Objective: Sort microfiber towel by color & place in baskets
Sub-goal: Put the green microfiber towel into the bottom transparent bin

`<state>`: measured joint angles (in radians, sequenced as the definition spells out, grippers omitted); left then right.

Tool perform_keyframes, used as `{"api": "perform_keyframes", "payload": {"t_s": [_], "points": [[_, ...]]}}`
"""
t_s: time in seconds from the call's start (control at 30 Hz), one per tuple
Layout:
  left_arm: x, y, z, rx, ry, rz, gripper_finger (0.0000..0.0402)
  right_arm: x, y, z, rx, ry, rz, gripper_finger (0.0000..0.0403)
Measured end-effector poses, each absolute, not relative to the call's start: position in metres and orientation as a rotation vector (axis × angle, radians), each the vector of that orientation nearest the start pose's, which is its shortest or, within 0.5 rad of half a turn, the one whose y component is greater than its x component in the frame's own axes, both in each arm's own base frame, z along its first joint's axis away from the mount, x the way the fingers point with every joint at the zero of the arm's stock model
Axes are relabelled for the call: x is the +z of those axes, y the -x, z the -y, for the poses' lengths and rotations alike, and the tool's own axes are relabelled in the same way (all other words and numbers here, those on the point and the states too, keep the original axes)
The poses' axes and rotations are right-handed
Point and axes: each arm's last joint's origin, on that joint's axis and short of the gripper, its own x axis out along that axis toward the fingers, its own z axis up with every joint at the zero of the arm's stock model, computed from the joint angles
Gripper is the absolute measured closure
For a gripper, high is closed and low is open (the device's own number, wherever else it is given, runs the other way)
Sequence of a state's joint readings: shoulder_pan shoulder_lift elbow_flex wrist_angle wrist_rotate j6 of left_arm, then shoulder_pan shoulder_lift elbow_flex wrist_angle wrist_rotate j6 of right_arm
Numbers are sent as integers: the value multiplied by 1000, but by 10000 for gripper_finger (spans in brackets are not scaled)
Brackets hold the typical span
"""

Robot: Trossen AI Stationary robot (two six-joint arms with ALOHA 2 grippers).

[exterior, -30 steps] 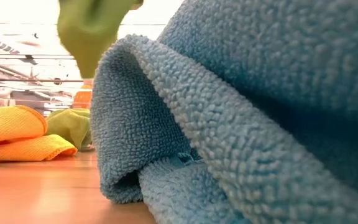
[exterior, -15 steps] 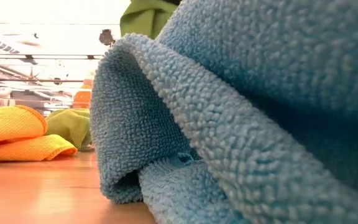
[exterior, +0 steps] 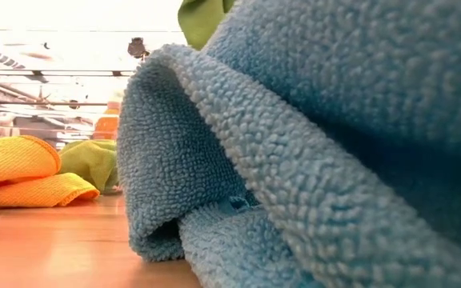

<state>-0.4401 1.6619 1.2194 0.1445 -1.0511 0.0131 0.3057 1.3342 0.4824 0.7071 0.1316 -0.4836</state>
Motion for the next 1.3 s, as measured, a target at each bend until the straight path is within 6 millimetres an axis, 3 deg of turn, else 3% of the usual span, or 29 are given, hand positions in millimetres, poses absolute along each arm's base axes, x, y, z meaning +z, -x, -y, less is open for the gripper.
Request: {"api": "perform_keyframes", "payload": {"t_s": [0.1,0.27,0.4,0.6,0.93,1.07,1.3], "points": [[298,-349,130,591,-201,-184,361,201,-250,-86,190,635,-36,145],[306,-359,123,406,-130,-109,361,203,-249,-107,56,948,71,152],[307,-361,118,394,-114,-97,361,206,-246,-118,-36,1042,138,157],[311,-362,115,401,-87,-58,361,213,-248,-123,-60,1014,202,133],[317,-365,113,310,-35,2,361,225,-254,-125,-150,1081,185,29],[320,-367,112,250,-10,40,361,224,-255,-123,-188,1108,137,29],[314,-377,114,131,27,101,361,224,-255,-122,-212,1116,118,76]]}}
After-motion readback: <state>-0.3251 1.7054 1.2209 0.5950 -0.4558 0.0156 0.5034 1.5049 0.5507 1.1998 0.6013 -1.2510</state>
